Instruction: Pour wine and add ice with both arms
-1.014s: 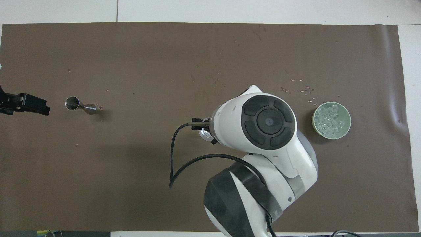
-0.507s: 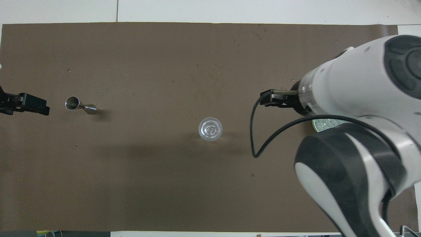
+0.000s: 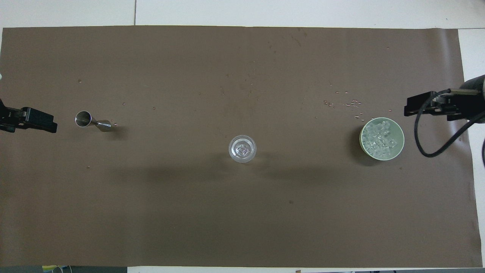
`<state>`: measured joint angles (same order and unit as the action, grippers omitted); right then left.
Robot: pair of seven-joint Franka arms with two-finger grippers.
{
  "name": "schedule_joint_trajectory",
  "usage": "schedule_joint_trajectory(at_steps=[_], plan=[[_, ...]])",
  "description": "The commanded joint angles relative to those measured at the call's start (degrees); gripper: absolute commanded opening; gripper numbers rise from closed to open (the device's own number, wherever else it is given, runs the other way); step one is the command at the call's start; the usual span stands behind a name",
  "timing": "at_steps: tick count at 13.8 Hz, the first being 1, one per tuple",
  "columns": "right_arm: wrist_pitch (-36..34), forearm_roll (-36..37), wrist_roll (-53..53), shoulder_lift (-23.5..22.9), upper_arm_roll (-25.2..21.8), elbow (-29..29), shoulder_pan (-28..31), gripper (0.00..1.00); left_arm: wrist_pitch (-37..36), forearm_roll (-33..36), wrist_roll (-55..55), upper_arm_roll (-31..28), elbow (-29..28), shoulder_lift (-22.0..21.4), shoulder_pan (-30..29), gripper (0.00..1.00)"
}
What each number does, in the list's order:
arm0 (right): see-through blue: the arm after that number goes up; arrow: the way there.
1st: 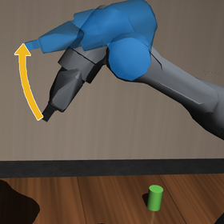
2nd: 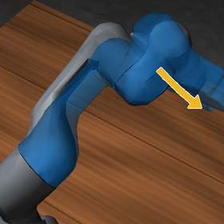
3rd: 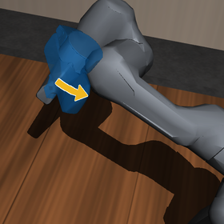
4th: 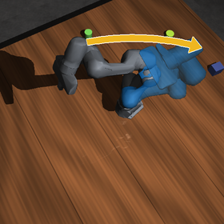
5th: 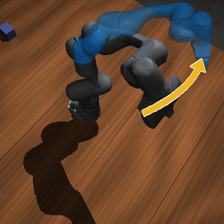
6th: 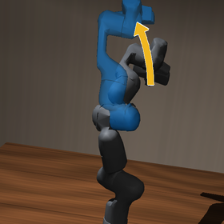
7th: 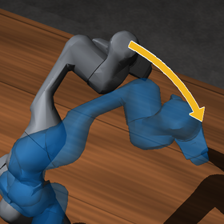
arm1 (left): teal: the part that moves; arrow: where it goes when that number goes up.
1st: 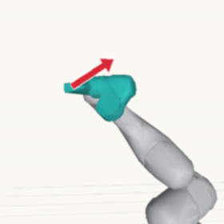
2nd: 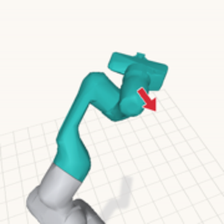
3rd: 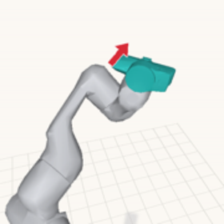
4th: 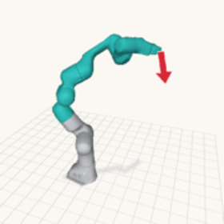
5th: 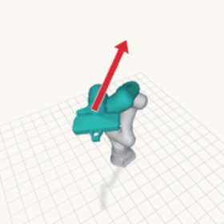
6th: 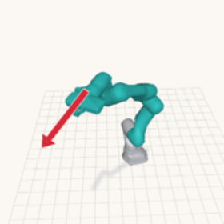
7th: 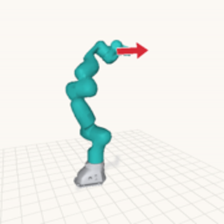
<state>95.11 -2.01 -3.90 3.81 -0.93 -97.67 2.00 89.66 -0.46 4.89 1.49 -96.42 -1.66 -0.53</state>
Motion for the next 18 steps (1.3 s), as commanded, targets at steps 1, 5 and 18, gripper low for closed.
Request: schedule_joint_trajectory(at_steps=[1,5,18], plan=[[-2.4,0.0,3.3,0.8,0.9,-0.8,3.3,1.0,0.1,1.1,-0.3,0.4,-1.2,-1.2,-0.4,1.0],[-11.3,0.3,3.7,0.3,-1.0,6.3,2.7,1.0,0.1,1.1,-0.2,0.4,-1.2,-1.2,-0.4,1.0],[-10.4,0.9,7.1,2.2,-1.3,4.1,1.5,1.0,0.1,1.1,-0.3,0.4,-1.2,-1.2,-0.4,1.0]])
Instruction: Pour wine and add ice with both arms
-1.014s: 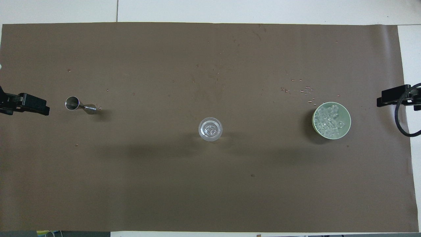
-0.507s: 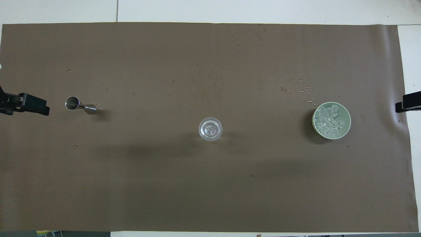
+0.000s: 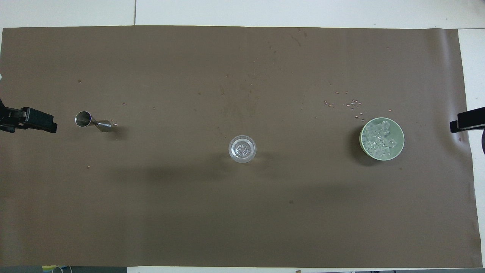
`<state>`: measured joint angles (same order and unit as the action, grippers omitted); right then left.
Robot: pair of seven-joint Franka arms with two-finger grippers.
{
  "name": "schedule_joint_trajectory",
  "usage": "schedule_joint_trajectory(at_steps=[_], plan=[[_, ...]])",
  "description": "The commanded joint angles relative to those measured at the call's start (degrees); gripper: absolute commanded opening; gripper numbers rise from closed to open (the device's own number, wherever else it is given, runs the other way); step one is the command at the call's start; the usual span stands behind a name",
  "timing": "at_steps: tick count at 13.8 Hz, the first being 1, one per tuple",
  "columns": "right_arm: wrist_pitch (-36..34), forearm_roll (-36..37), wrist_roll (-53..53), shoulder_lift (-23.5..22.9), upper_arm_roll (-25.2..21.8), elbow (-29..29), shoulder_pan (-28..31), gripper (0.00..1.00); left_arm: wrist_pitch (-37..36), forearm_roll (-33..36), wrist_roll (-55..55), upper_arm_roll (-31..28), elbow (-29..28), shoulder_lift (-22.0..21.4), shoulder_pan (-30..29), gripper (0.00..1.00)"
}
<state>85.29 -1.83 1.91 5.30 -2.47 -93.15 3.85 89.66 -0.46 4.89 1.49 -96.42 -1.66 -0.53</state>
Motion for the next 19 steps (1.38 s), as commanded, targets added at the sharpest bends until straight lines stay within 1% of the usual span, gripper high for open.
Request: schedule_joint_trajectory(at_steps=[1,4,7,14,16,19], plan=[[-1.0,0.6,1.3,0.3,0.8,0.0,-0.3,1.0,0.1,1.1,-0.3,0.4,-1.2,-1.2,-0.4,1.0],[0.7,0.4,1.2,0.5,0.6,-1.0,0.1,1.0,0.1,1.1,-0.2,0.4,-1.2,-1.2,-0.4,1.0],[-1.6,0.5,1.2,0.4,0.6,0.0,0.5,1.0,0.1,1.1,-0.3,0.4,-1.2,-1.2,-0.4,1.0],[-1.2,0.5,1.3,0.5,1.1,-0.5,0.5,1.0,0.1,1.1,-0.2,0.4,-1.2,-1.2,-0.4,1.0],[-1.0,2.6,1.3,0.5,1.1,-0.5,0.5,1.0,0.1,1.1,-0.3,0.4,-1.2,-1.2,-0.4,1.0],[-1.2,3.1,1.3,0.6,1.1,-0.7,0.5,1.0,0.1,1.1,-0.2,0.4,-1.2,-1.2,-0.4,1.0]])
